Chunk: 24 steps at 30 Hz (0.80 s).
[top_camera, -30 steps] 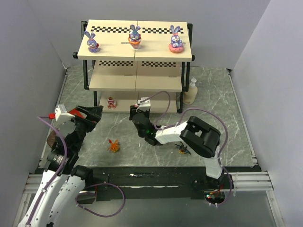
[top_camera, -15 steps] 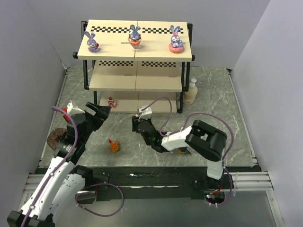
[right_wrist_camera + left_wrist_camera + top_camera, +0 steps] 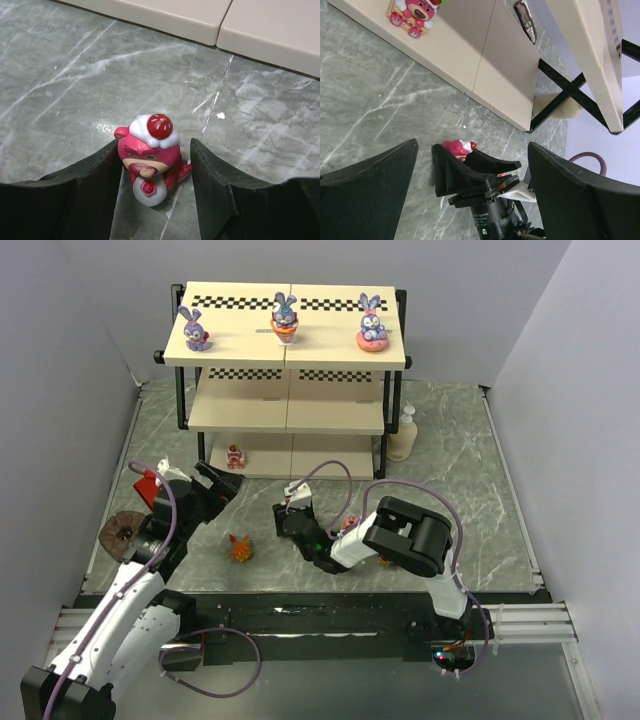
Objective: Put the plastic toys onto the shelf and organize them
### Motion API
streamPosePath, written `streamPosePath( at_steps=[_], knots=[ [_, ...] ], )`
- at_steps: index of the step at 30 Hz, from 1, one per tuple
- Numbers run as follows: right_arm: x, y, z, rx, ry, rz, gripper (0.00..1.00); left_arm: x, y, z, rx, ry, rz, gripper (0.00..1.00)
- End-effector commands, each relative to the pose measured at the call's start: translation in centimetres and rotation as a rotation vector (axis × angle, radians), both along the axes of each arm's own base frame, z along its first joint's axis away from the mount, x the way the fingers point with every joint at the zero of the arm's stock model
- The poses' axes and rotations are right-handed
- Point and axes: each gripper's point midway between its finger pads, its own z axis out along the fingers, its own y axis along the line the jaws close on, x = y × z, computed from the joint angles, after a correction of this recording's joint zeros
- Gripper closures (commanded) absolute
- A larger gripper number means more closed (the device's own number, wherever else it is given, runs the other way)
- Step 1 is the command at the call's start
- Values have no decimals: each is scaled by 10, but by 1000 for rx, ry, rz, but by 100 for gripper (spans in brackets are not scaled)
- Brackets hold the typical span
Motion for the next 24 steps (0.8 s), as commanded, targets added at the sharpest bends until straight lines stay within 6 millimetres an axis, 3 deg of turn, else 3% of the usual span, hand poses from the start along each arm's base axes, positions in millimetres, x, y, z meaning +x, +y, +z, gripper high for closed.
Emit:
streamPosePath(
  at_steps=[1, 6, 9, 15, 21, 22, 24],
  knots=[
    [2, 0, -7, 20, -1, -38, 79, 6, -6, 10, 0, -51, -33, 4],
    [-3, -2, -1, 21, -18, -33, 36, 11, -10, 2, 12, -34, -51, 4],
    [-6, -2, 13, 29, -39, -24, 20, 13, -13, -6, 19, -20, -56, 4],
    [-13, 2, 45, 68, -68, 23, 0, 22, -19, -11, 47, -14, -50, 4],
    [-28, -10, 83, 144, -72, 38, 0, 29, -39, -16, 131, 11, -60, 4],
    [-29, -14, 100, 178, -86, 36, 0, 29, -42, -19, 140, 22, -64, 4],
    [-33, -25, 102, 178, -74, 24, 0, 27, -50, -28, 147, 57, -81, 4]
  ],
)
